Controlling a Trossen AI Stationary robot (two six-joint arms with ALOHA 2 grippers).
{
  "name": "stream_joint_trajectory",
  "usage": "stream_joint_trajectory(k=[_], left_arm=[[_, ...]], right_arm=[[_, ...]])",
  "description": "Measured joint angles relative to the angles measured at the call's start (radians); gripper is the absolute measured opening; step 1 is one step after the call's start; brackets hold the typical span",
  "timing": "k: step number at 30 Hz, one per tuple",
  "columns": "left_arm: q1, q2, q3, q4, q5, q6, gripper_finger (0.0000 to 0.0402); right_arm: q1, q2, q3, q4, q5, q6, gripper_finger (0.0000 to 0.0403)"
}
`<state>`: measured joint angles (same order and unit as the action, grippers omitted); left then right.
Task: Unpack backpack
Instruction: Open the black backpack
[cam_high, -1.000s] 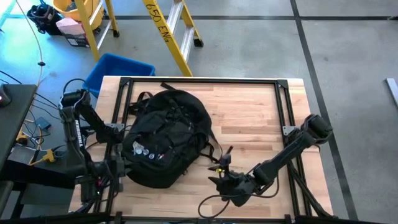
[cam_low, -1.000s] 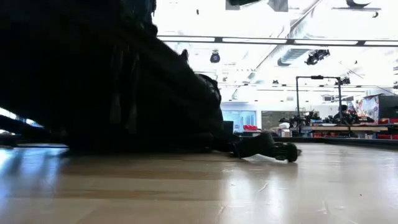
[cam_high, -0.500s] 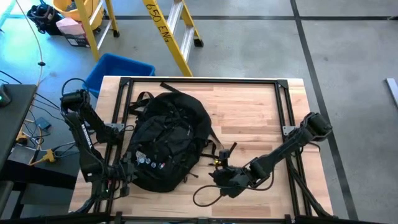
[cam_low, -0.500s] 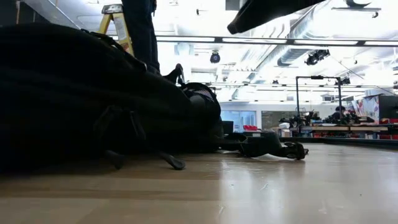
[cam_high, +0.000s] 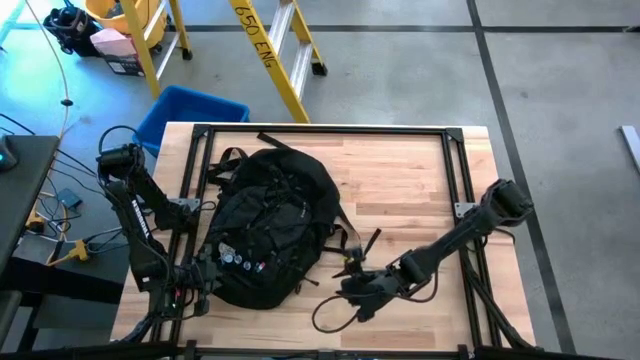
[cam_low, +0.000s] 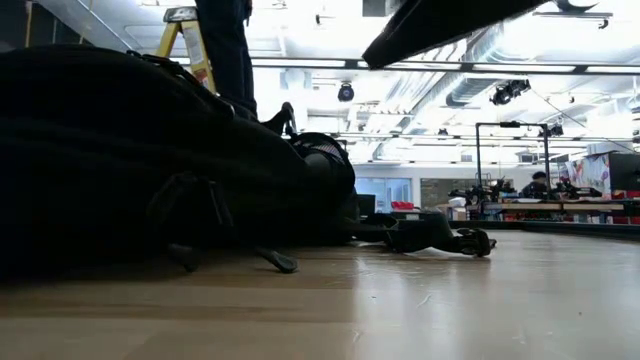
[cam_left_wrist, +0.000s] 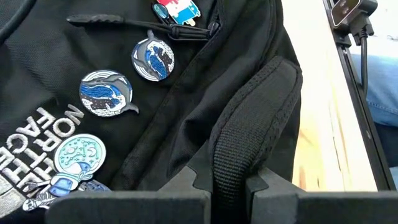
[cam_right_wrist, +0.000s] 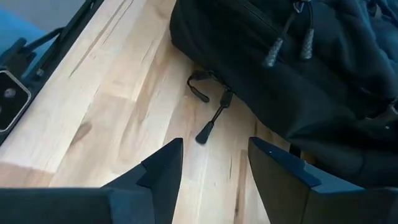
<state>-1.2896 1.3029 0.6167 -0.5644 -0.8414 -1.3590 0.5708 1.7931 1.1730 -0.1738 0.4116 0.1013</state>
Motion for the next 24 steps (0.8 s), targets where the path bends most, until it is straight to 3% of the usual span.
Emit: stream_joint_trajectory(k=[4, 12, 17, 21, 24], left_arm=[[0.0, 0.0, 0.0, 0.001, 0.002, 0.0, 0.0], [0.0, 0.0, 0.0, 0.002, 0.017, 0.0, 0.0], [0.0, 0.0, -0.001, 0.009, 0.013, 0.001, 0.0001], [0.0, 0.001, -0.001, 0.059, -0.015, 0.033, 0.0], [0.0, 0.002, 0.024, 0.093, -0.057, 0.123, 0.0]], right_arm=[[-0.021, 0.0, -0.049, 0.076, -0.002, 0.022, 0.0169], [-0.068, 0.0, -0.063, 0.089, 0.299, 0.051, 0.0169], [-0.133, 0.0, -0.063, 0.063, 0.28, 0.048, 0.0169], [-0.158, 0.0, -0.063, 0.06, 0.392, 0.041, 0.0167], [-0.174, 0.0, -0.059, 0.061, 0.308, -0.019, 0.0161]])
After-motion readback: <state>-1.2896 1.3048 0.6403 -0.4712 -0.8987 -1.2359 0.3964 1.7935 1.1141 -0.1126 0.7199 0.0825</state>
